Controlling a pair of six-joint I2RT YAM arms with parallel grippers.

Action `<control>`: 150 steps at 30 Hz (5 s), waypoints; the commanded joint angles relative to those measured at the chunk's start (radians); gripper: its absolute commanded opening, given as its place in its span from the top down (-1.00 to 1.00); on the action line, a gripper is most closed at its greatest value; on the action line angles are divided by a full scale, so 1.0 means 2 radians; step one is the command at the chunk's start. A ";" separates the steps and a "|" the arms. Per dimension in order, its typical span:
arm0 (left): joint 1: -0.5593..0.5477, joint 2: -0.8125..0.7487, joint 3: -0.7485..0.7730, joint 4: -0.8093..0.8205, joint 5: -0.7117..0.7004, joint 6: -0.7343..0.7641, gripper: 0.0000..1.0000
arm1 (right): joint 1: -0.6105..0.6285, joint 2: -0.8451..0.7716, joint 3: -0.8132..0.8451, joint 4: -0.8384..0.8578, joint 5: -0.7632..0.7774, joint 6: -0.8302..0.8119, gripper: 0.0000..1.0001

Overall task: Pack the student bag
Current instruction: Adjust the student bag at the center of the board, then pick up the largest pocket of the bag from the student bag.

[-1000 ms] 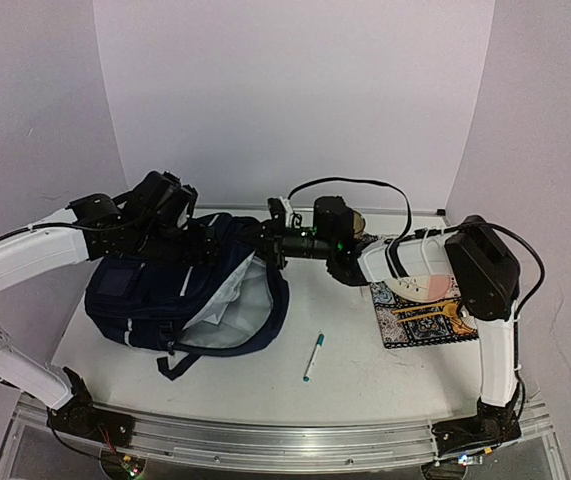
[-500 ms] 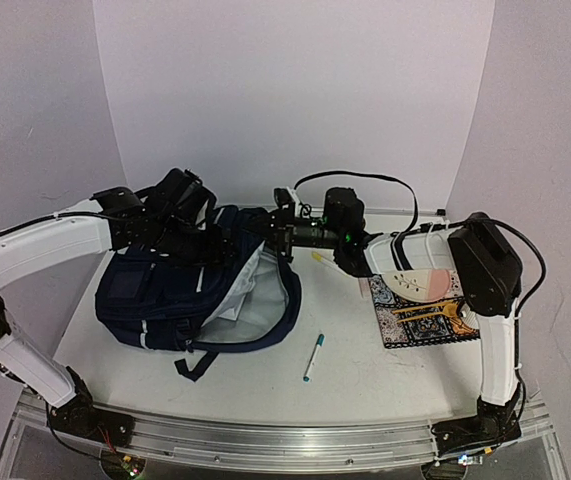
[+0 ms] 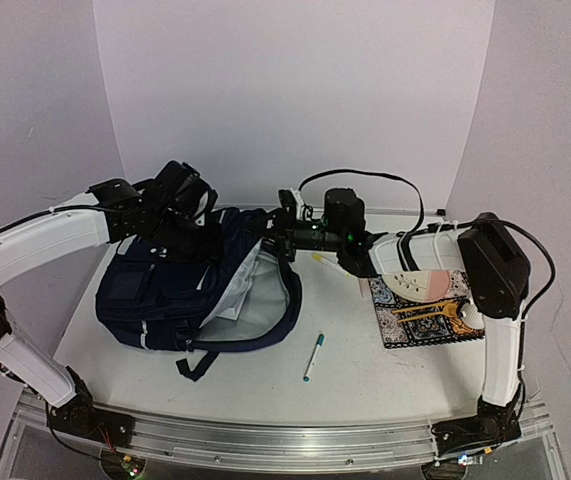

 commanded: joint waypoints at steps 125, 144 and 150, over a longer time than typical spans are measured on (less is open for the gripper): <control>0.047 0.045 0.042 0.206 0.164 -0.140 1.00 | 0.263 0.059 -0.058 -0.154 0.493 -0.371 0.29; 0.047 0.038 0.024 0.206 0.180 -0.156 1.00 | 0.263 0.108 -0.014 -0.093 0.528 -0.428 0.18; 0.046 0.038 0.022 0.207 0.185 -0.158 1.00 | 0.263 0.126 0.013 -0.096 0.551 -0.441 0.21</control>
